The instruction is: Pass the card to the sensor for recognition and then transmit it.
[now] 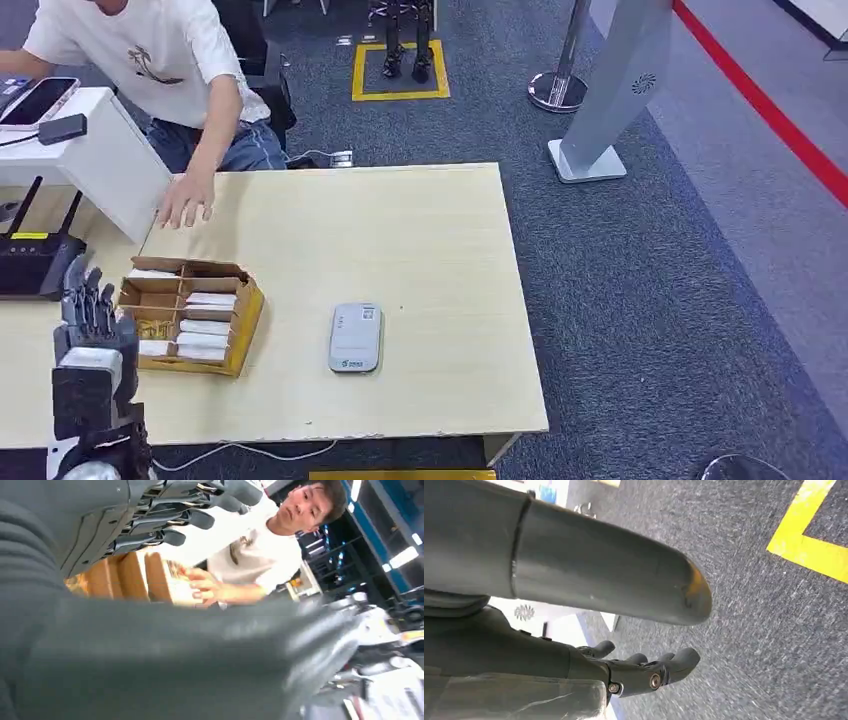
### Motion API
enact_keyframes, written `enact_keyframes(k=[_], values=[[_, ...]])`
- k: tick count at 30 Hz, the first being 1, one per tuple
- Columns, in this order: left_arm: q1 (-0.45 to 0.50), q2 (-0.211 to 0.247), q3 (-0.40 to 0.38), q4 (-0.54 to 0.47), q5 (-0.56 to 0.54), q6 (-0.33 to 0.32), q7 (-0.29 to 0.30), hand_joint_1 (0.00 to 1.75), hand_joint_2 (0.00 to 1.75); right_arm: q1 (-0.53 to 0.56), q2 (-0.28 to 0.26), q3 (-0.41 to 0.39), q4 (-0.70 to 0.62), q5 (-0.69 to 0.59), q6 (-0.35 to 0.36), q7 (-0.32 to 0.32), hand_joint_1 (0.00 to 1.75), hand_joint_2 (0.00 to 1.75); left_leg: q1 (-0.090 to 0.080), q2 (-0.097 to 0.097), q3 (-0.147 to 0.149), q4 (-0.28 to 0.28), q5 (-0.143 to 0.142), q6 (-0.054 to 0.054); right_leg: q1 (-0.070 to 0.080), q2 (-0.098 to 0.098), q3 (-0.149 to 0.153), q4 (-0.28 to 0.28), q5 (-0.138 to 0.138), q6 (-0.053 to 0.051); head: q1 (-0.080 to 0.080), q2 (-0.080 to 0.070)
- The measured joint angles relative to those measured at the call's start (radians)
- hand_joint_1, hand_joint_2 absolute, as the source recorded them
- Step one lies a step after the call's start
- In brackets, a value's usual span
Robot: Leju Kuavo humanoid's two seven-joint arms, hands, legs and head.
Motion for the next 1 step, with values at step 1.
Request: enact_keyframes(k=[1], values=[[0.015, -0.007, -0.001, -0.01, 0.0, 0.0, -0.003, 0.0, 1.75, 0.0, -0.001, -0.003, 0.0, 0.0, -0.001, 0.0, 0.0, 0.0, 0.0, 0.0, 0.0, 0.0, 0.0, 0.0, 0.0, 0.0, 0.0, 0.0, 0.0, 0.0, 0.0, 0.0]])
